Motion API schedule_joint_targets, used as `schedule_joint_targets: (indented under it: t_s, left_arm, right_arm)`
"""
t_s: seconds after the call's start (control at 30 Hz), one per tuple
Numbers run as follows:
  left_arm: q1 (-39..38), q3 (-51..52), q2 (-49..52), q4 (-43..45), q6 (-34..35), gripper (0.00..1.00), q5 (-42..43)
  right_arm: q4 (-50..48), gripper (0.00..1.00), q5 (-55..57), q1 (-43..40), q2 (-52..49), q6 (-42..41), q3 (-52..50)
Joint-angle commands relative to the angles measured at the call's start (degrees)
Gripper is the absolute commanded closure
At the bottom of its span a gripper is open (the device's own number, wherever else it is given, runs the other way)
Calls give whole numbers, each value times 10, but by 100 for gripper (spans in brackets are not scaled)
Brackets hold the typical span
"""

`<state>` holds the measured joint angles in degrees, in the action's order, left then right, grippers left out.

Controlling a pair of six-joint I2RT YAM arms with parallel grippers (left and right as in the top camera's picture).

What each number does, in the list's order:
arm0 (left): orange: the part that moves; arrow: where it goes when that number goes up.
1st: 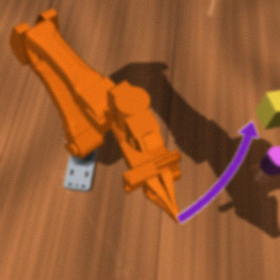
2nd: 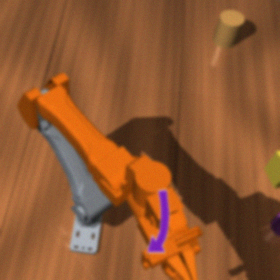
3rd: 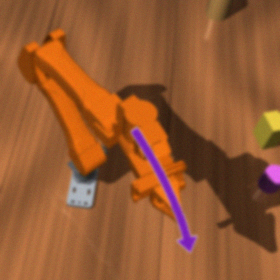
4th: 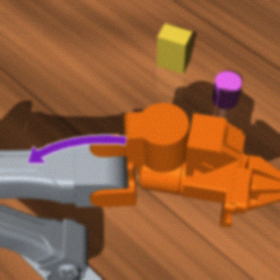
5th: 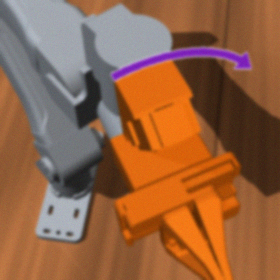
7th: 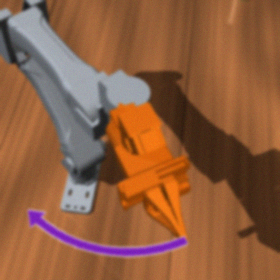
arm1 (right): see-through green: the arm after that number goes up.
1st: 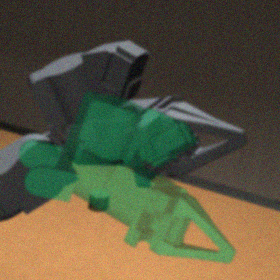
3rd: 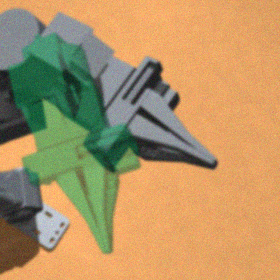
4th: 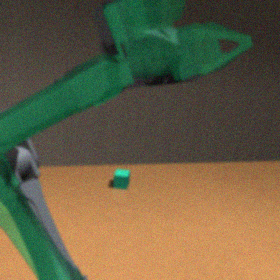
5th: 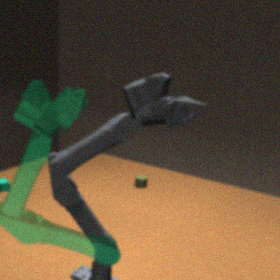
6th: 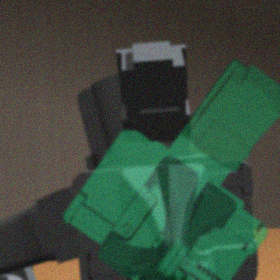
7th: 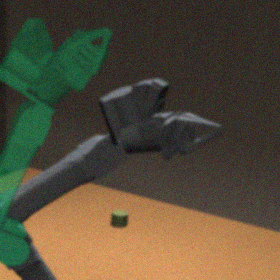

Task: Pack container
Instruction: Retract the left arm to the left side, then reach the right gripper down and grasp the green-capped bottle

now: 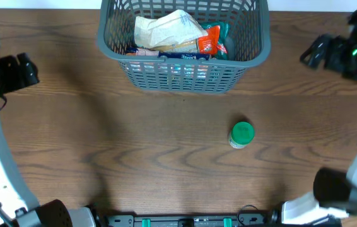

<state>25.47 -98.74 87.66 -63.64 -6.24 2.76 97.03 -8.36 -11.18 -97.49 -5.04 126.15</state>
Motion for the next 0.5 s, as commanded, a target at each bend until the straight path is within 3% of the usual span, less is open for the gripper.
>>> schedule_joint_targets:
  t_s: [0.0,0.27,0.47]
  left_arm:
    - [31,64,3,26,50,1,18]
    - [40,168,3,96,74,1,29]
    - [40,212,3,129,110,1,31]
  right_arm:
    - [3,1,-9,64,82,-10,-90]
    - [-15,1,65,191,160,-79,-305]
    - [-98,1,64,254,167,-104,-443]
